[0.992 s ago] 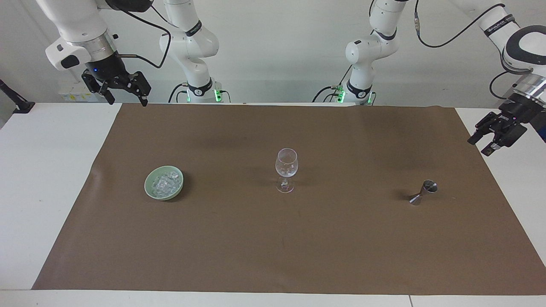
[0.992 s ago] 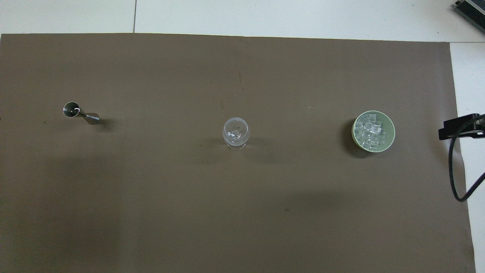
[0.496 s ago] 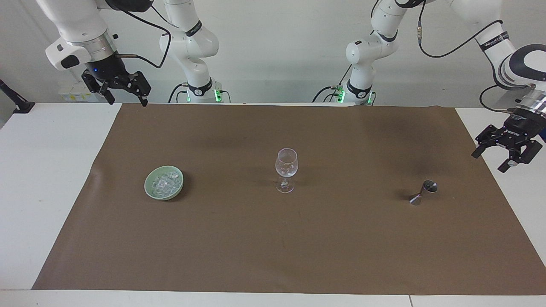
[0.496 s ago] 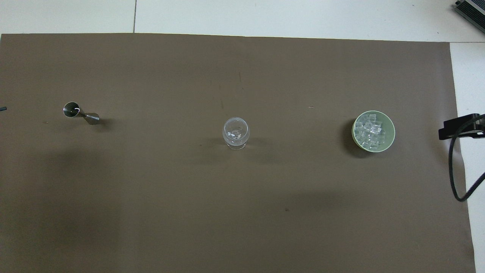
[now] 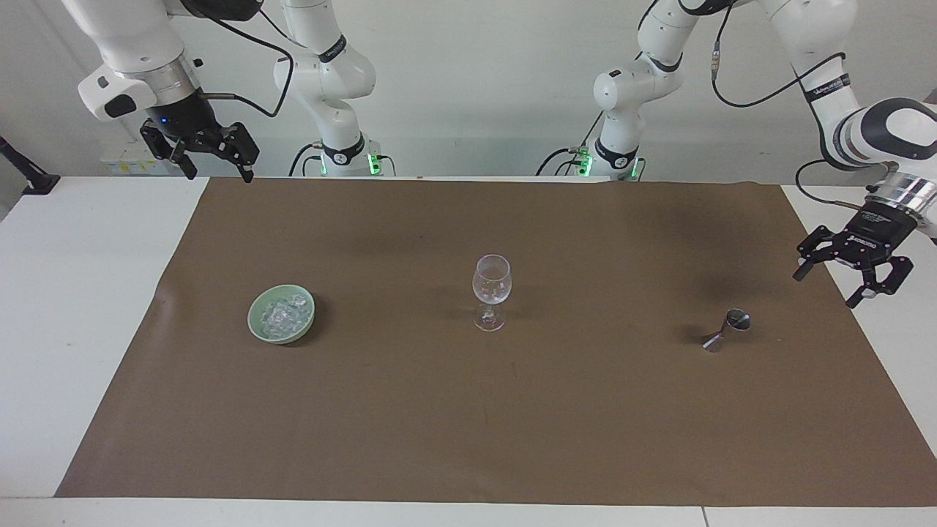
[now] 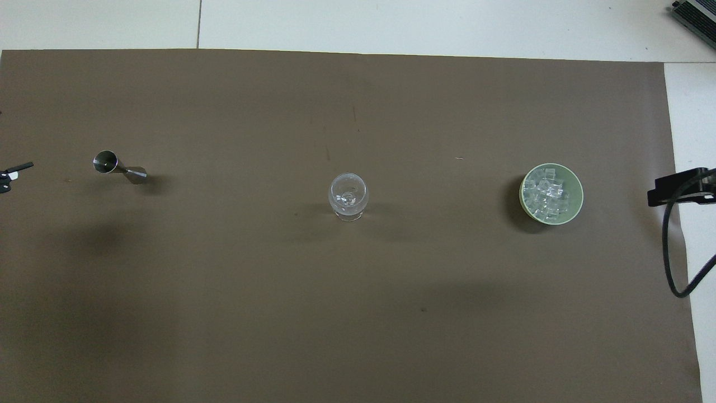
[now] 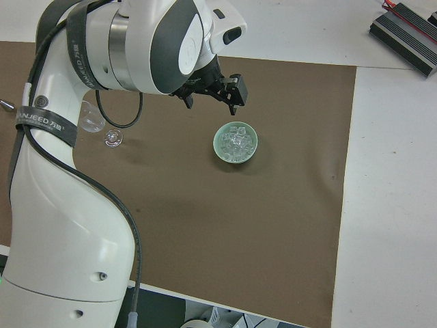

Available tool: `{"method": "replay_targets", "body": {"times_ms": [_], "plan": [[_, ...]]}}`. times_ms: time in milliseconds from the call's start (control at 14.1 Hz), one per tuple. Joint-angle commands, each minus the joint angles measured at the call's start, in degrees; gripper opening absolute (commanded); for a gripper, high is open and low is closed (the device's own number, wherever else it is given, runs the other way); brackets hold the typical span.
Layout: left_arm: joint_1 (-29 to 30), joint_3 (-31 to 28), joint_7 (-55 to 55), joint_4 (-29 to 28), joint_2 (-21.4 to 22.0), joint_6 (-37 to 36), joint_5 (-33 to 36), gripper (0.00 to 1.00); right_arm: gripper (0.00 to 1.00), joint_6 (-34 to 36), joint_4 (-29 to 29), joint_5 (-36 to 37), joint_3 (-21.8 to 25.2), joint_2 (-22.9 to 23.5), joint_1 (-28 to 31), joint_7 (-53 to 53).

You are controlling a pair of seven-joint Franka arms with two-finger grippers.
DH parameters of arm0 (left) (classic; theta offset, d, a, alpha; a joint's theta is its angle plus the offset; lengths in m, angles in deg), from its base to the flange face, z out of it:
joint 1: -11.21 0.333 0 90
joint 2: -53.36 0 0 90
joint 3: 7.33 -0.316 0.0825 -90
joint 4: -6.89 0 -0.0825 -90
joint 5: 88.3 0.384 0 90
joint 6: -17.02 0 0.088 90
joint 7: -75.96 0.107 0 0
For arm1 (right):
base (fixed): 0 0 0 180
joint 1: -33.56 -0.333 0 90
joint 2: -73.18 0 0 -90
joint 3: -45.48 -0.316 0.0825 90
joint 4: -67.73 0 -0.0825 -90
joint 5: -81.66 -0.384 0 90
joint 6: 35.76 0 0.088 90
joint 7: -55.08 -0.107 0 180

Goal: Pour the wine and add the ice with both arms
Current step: 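Move the left gripper toward the silver jigger cup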

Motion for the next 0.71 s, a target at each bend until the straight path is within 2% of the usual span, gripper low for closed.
{"method": "replay_targets", "body": {"times_ms": [0, 638], "plan": [[2.63, 0.53, -0.59, -3.39, 1.11, -0.69, -4.15, 1.00, 1.00, -0.43, 1.46, -0.57, -0.13, -1.28, 0.12, -0.21], [5.00, 0.53, -0.86, -10.51, 0.75, -3.60, -12.84, 1.00, 1.00, -0.43, 1.45, -0.57, -0.13, -1.28, 0.12, -0.21]]}}
